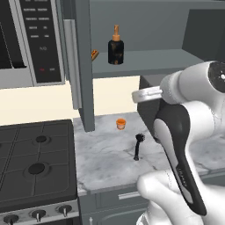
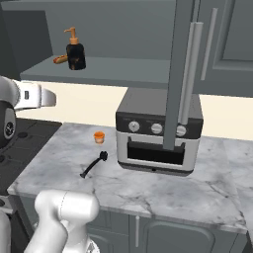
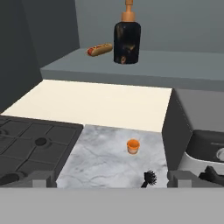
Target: Pick the soap dispenser and dish brush from the cabinet and place them on the counter.
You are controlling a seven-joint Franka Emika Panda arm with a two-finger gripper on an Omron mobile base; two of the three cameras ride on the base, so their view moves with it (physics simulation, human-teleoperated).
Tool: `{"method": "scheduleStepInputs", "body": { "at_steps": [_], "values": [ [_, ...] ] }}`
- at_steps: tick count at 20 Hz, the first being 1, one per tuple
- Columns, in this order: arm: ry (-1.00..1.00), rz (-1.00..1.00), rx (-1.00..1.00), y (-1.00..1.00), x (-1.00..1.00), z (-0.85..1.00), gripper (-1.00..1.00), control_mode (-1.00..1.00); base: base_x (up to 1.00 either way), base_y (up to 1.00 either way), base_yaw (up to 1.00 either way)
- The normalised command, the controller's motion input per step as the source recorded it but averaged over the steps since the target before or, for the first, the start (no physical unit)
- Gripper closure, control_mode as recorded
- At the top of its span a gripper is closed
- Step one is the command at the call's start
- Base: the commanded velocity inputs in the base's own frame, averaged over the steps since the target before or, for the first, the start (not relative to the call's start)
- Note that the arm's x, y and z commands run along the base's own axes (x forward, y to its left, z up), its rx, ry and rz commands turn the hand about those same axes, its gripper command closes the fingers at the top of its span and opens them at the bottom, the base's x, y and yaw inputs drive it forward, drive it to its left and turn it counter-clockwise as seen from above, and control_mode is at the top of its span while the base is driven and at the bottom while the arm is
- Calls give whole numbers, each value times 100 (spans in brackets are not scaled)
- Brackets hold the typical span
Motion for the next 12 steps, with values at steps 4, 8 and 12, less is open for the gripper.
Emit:
{"method": "scheduleStepInputs", "body": {
  "at_steps": [4,8,12],
  "values": [
    [-7,0,0,0,-8,49,-100,-100,0,0,0],
    [-6,-1,0,-3,0,46,-100,-100,0,0,0],
    [-5,0,0,-3,0,40,-100,-100,0,0,0]
  ]
}}
